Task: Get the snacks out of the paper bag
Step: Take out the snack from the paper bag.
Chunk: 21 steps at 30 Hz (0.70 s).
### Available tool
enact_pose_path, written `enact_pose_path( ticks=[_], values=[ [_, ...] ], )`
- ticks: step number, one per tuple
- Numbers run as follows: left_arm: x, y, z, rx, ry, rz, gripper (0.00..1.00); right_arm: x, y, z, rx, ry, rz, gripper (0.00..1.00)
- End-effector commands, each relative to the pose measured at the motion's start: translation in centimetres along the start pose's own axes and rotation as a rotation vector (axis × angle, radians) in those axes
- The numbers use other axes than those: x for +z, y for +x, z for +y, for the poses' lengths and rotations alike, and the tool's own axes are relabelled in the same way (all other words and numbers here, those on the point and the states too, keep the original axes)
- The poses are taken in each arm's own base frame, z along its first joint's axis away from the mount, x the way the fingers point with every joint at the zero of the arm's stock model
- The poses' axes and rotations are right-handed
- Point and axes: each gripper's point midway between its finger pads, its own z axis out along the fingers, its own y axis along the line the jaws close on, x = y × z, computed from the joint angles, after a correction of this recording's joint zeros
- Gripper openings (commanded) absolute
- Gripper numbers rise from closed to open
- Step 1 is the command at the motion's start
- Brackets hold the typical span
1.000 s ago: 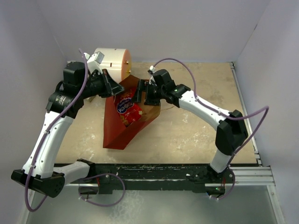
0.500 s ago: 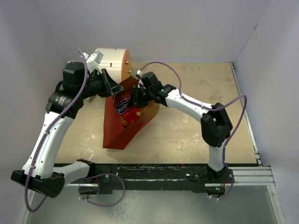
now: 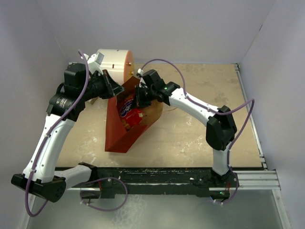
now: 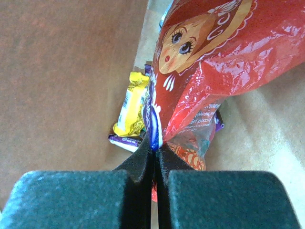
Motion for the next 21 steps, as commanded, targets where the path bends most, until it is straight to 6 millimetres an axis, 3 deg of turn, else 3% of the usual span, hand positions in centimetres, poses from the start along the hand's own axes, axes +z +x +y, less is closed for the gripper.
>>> enact_pose_path(
  ticks=[1, 14, 21],
  values=[
    [-1.0, -1.9, -0.9, 0.005, 0.011, -0.081, 0.00, -6.7, -4.2, 6.7, -0.067, -0.148, -0.163, 0.00],
    [-0.4, -1.6, -0.9, -0.028, 0.014, -0.065, 0.00, -14.7, -7.9, 9.8, -0.112, -0.156, -0.359, 0.00],
    [-0.2, -1.3, -0.5, -0.043, -0.003, -0.047, 0.00, -21.6, -10.9, 11.3, -0.145, -0.128, -0.527, 0.00]
  ],
)
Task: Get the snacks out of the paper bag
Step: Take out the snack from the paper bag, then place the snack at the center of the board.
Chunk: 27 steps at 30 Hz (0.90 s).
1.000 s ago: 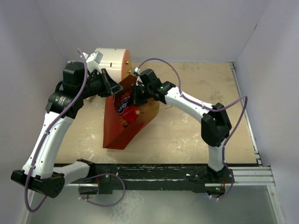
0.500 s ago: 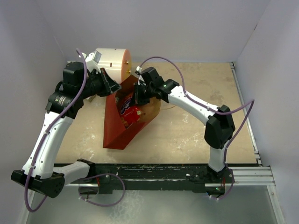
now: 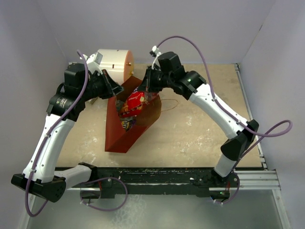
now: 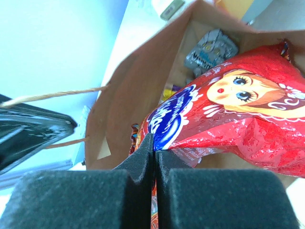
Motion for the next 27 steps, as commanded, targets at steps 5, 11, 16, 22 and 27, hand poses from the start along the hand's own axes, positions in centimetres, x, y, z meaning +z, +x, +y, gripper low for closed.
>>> enact_pose_path(
  ticks=[5, 11, 16, 22, 27],
  values=[
    [-0.5, -1.0, -0.8, -0.007, 0.016, -0.034, 0.00, -14.1, -11.5, 4.6, -0.092, -0.062, -0.448, 0.00],
    [-0.7, -1.0, -0.6, -0.001, 0.000, -0.028, 0.00, -20.4, -14.6, 0.6, -0.101, 0.087, -0.607, 0.00],
    [-1.0, -1.0, -0.8, 0.020, 0.000, -0.023, 0.00, -23.9, -15.3, -3.7, -0.120, 0.306, -0.693, 0.00],
    [-1.0, -1.3, -1.4, 0.054, 0.022, 0.000, 0.00, -24.8, -14.5, -10.9, -0.086, 0.531, -0.727, 0.00],
    [-0.7, -0.6, -1.6, 0.079, 0.049, 0.038, 0.00, -22.9, -13.1, -18.1, -0.027, 0.664, -0.703, 0.00]
  ],
)
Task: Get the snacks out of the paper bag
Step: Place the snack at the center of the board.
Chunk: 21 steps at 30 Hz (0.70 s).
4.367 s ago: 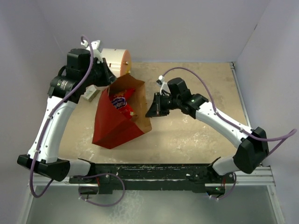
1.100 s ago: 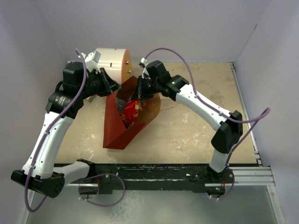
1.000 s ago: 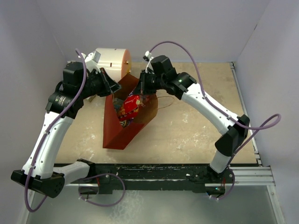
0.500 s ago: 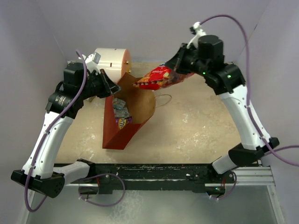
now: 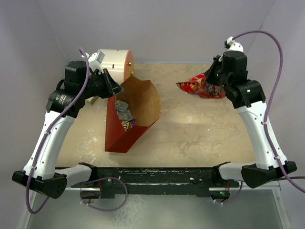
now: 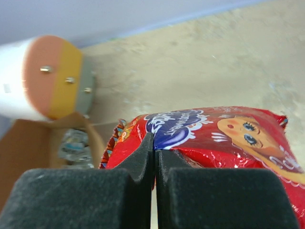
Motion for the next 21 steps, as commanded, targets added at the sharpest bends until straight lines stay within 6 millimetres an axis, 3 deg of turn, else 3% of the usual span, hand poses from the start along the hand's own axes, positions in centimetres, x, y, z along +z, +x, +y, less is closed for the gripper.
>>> enact_pose_path(
  ticks=[1, 6, 14, 17, 21],
  values=[
    [-0.7, -0.7, -1.4, 0.064, 0.059, -0.007, 0.00, 3.1, -2.7, -2.8, 0.031, 0.069, -0.166, 0.00],
    [-0.4, 0.0, -0.5, 0.112, 0.032, 0.021, 0.00, 8.0, -1.9, -7.3, 0.059, 0.167, -0.134, 0.00],
    [0.0, -0.3, -0.3, 0.174, 0.044, 0.010, 0.00, 16.8, -4.1, -14.4, 0.072, 0.288, -0.092, 0.00],
    [-0.2, -1.3, -0.4, 0.200, 0.029, -0.021, 0.00, 19.5, -3.3, -16.6, 0.109, 0.333, -0.048, 0.00],
    [-0.5, -2.2, -0.6, 0.233, 0.017, -0.031, 0.00, 20.1, 1.6, -19.1, 0.208, 0.364, 0.079, 0.00]
  ],
)
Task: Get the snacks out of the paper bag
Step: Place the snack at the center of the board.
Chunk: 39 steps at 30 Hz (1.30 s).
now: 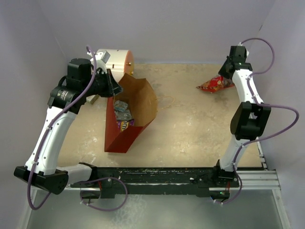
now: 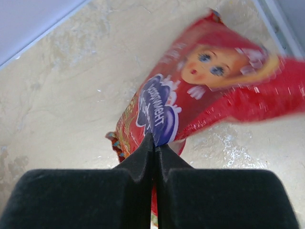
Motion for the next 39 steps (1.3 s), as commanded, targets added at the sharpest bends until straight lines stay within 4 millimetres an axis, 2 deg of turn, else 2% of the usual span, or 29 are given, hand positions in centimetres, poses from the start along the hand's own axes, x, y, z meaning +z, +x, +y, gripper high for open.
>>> enact_pose_path(
  ticks=[1, 6, 9, 11, 12, 15, 17, 20, 22, 24, 27, 29, 34, 36, 39],
  values=[
    [-1.3, -3.1, -1.0, 0.087, 0.008, -0.093, 0.00, -2.2, -1.6, -0.2, 0.101, -0.056, -0.063, 0.00],
    [-0.6, -3.1, 0.0, 0.080, -0.036, -0.086, 0.00, -1.7, 8.1, -5.3, 0.160, 0.100, 0.088, 0.00],
    [-0.5, -3.0, 0.5, 0.075, -0.064, -0.080, 0.00, -2.2, 14.3, -6.9, 0.200, 0.128, 0.212, 0.01],
    [-0.6, -3.0, 0.9, 0.075, -0.081, -0.087, 0.00, -3.0, 16.7, -7.2, 0.206, 0.111, 0.268, 0.11],
    [-0.7, -3.0, 0.9, 0.075, -0.088, -0.092, 0.00, -3.4, 17.2, -7.2, 0.201, 0.095, 0.276, 0.17],
    [-0.9, -3.0, 1.1, 0.080, -0.099, -0.093, 0.00, -5.1, 15.8, -7.2, 0.166, 0.079, 0.229, 0.41],
    [-1.0, -3.0, 1.2, 0.083, -0.105, -0.095, 0.00, -6.5, 13.5, -7.0, 0.134, 0.067, 0.177, 0.60],
    [-1.3, -3.0, 1.3, 0.079, -0.115, -0.098, 0.00, -9.2, 10.3, -6.8, 0.107, 0.054, 0.094, 0.82],
    [-1.6, -2.8, 1.3, 0.068, -0.117, -0.105, 0.00, -10.8, 7.6, -6.2, 0.083, 0.012, 0.003, 0.90],
    [-1.8, -2.8, 1.1, 0.056, -0.110, -0.116, 0.00, -12.5, 5.4, -4.4, 0.085, -0.079, -0.054, 0.92],
    [-2.0, -2.7, 0.6, 0.031, -0.087, -0.124, 0.00, -14.9, 3.6, -1.3, 0.057, -0.211, -0.072, 0.97],
    [-1.9, -2.6, 0.2, 0.024, -0.061, -0.127, 0.00, -16.3, 3.8, 1.4, 0.001, -0.303, -0.039, 0.98],
    [-2.1, -2.4, -0.3, -0.011, -0.041, -0.130, 0.02, -21.3, 9.2, 10.0, -0.143, -0.679, 0.160, 0.98],
    [-2.1, -2.5, -0.8, -0.025, -0.013, -0.130, 0.04, -23.3, 11.1, 11.9, -0.145, -0.799, 0.216, 0.97],
    [-1.9, -2.7, -1.7, -0.047, 0.026, -0.114, 0.04, -25.7, 13.7, 13.5, -0.151, -0.938, 0.312, 0.97]
  ],
)
